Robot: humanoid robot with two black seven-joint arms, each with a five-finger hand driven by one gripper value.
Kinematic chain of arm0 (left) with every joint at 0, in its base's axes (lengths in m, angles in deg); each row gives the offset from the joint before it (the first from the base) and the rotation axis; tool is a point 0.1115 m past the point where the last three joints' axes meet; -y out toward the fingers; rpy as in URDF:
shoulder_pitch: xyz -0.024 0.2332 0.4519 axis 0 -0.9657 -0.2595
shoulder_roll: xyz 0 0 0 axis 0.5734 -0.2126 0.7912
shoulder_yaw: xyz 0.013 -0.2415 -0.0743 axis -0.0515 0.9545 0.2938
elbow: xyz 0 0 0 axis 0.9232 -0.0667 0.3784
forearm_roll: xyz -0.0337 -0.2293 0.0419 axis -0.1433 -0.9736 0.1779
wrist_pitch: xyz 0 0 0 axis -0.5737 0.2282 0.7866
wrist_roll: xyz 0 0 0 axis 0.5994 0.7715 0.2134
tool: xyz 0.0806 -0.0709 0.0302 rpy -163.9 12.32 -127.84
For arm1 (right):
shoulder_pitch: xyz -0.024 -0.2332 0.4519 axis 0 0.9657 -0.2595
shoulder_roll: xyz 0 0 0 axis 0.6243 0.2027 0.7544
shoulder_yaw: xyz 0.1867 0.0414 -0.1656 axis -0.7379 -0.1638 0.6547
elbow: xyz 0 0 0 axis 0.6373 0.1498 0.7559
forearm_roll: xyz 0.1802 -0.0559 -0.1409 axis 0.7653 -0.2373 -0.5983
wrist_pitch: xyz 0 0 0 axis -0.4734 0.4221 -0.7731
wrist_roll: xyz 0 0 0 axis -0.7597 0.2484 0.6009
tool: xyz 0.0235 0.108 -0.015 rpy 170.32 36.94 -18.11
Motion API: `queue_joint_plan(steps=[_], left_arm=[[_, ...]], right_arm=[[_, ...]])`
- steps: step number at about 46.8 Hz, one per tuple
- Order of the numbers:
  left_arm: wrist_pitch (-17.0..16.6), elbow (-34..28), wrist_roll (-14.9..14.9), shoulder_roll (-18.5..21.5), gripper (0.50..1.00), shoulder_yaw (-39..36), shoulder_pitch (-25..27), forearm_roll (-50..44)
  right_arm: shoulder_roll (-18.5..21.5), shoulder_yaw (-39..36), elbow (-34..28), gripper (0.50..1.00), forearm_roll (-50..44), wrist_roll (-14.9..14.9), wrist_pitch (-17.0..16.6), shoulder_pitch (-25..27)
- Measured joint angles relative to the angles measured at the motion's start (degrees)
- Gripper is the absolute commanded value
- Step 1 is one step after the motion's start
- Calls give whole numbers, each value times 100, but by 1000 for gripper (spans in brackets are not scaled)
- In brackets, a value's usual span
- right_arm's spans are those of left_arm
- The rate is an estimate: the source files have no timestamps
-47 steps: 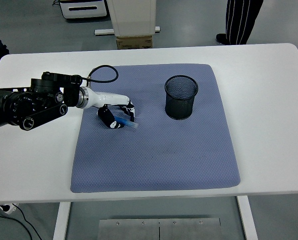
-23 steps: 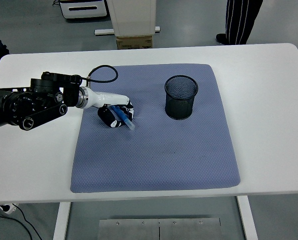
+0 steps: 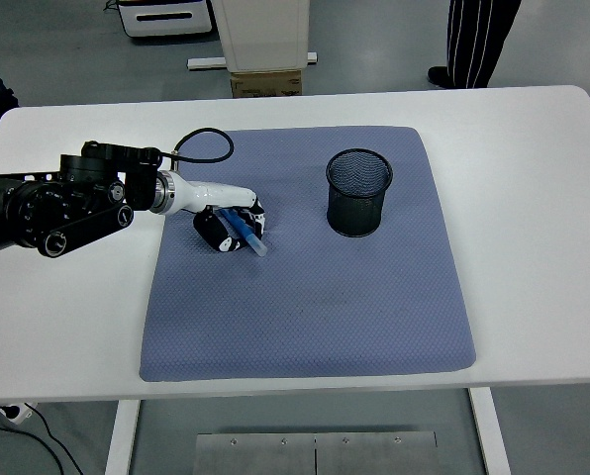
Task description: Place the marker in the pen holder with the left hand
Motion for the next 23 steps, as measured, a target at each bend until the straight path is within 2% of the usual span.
queue_joint_plan(steps=[23], left_arm=[[-16, 4, 18, 27, 587, 0, 42, 18]], right_arm=[[0, 1, 4, 1000, 0, 0, 1, -1]])
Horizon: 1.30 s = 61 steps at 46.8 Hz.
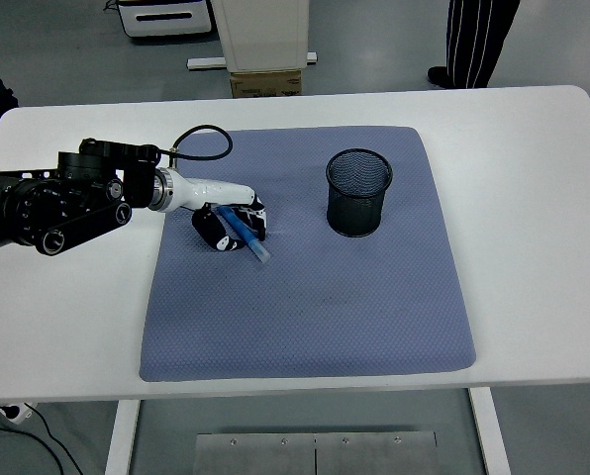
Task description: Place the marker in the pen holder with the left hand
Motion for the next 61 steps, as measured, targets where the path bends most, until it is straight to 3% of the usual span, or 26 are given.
queue_joint_plan(steps=[29, 36, 45, 61], left_arm=[[-108, 35, 6, -17, 566, 5, 2, 80], [-101, 32, 8, -11, 520, 2, 2, 80], [-91, 33, 16, -11, 500, 0, 2, 80], [-80, 33, 39, 7, 500, 2, 24, 73]], right_arm=[[0, 0, -2, 1000, 0, 0, 1, 5], [0, 0, -1, 1000, 0, 0, 2, 4], [0, 1, -2, 1000, 0, 0, 2, 6], [0, 1, 1, 1000, 0, 0, 1, 2]])
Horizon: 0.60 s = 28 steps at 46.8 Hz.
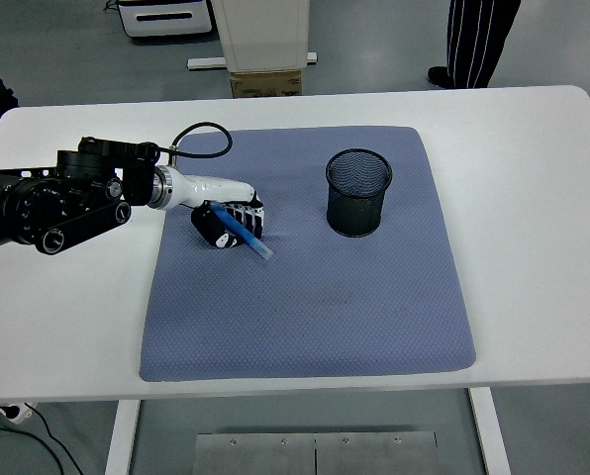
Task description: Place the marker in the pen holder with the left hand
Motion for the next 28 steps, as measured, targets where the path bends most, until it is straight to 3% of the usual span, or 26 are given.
queue_joint_plan(steps=[28], left_arm=[[-10, -2, 13, 38, 500, 61, 146, -324]], right_arm=[[0, 1, -4, 1000, 0, 0, -2, 0]])
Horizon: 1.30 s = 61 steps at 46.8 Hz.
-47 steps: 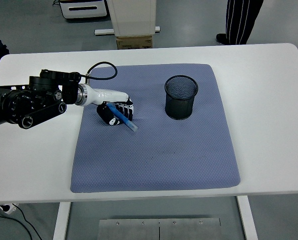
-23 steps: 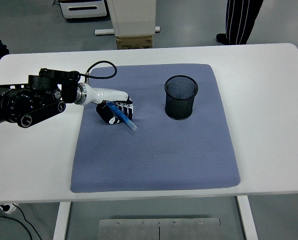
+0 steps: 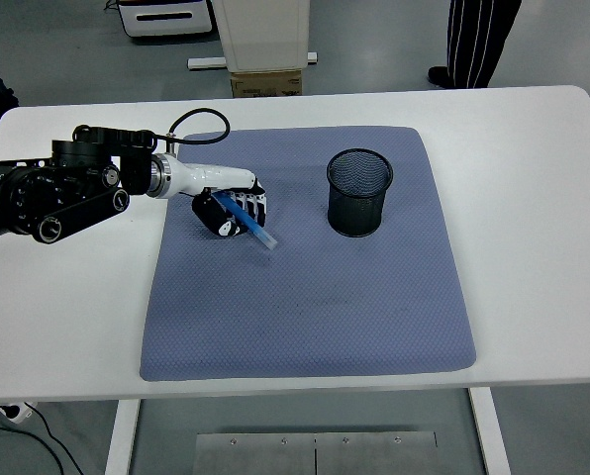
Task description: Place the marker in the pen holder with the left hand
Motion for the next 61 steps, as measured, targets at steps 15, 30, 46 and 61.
queue_joint_plan(steps=[15, 30, 46, 61], left_arm=[[13, 0, 4, 20, 500, 16, 196, -386], [53, 1, 9, 14, 500, 24, 585, -622], [176, 1, 18, -60, 500, 373, 764, -838], [176, 89, 18, -534, 500, 563, 818, -1141]], right_arm=[[0, -2, 1, 1000, 0, 0, 3, 0], [0, -3, 0, 1000, 0, 0, 1, 2], [0, 0, 0, 1000, 0, 0, 2, 0], [0, -1, 4, 1000, 0, 0, 2, 3]])
